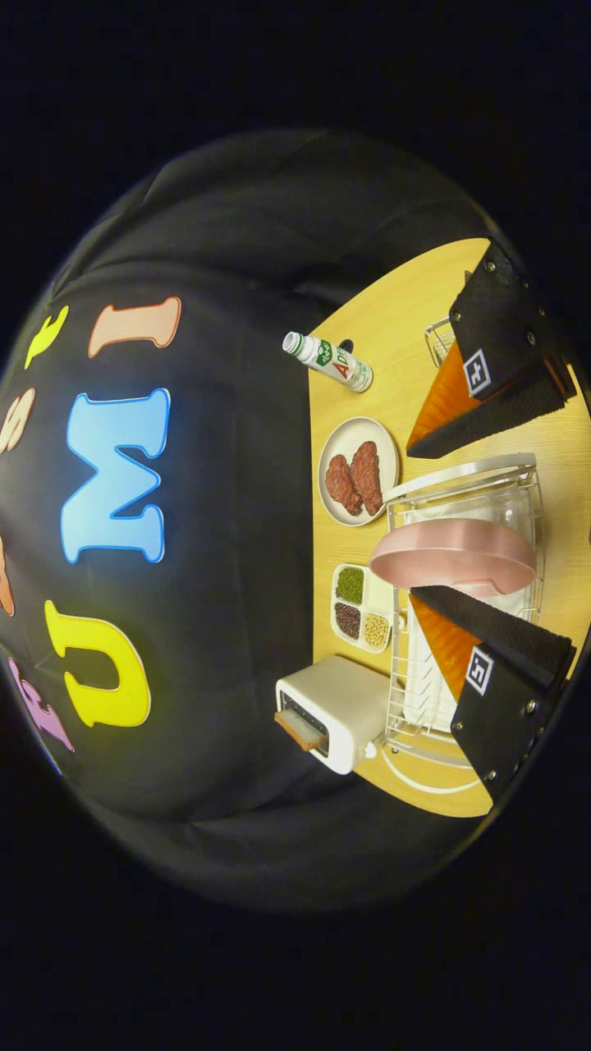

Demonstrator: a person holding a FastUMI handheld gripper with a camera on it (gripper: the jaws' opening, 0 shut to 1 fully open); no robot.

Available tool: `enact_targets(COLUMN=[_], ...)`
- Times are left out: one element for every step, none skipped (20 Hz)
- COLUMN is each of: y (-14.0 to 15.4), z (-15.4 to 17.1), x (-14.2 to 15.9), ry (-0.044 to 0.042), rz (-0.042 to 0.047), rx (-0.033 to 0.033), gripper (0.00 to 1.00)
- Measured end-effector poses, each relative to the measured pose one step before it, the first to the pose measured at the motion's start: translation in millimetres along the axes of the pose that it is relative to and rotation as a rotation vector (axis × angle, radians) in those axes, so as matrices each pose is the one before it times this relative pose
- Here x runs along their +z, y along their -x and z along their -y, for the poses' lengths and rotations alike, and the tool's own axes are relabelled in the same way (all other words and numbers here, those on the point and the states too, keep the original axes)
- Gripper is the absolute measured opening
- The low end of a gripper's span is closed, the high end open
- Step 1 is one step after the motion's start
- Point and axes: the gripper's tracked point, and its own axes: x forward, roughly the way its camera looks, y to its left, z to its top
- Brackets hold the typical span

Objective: Take the plate from the dish rack, then take the spoon from the basket and place it into the plate.

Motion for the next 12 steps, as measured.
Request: enact_targets(y=[-5.18,-3.78,-5.26,-4.76,-4.35,-3.52,-0.96,-2.79,0.24,3.87,-1.15,1.06], z=[2.30,-0.40,0.40,-2.93,2.41,4.28,1.81,-2.04,-4.10,-2.42,-1.19,-3.20], x=[-4.30,-4.66,-3.75,-5.04,-3.01,-2.15,-5.87,-2.54,0.87,-0.40,-0.12,-0.07], ry=[0.01167,0.00398,0.00405,0.00213,0.01022,0.01751,0.01220,-0.00969,-0.02619,-0.01048,0.00479,0.02749], rz=[-0.02262,-0.02386,-0.02418,-0.01886,-0.01982,-0.01386,-0.02146,-0.01566,-0.00374,-0.00525,0.00151,0.00384], rx=[-0.03904,-0.02589,-0.02969,-0.01832,-0.03360,-0.04167,-0.02826,-0.01291,0.00836,-0.01056,-0.00768,-0.00998], gripper=[0.93,0.91,0.91,0.81,0.77,0.67,0.61,0.50,0.40,0.15,0.16,0.13])
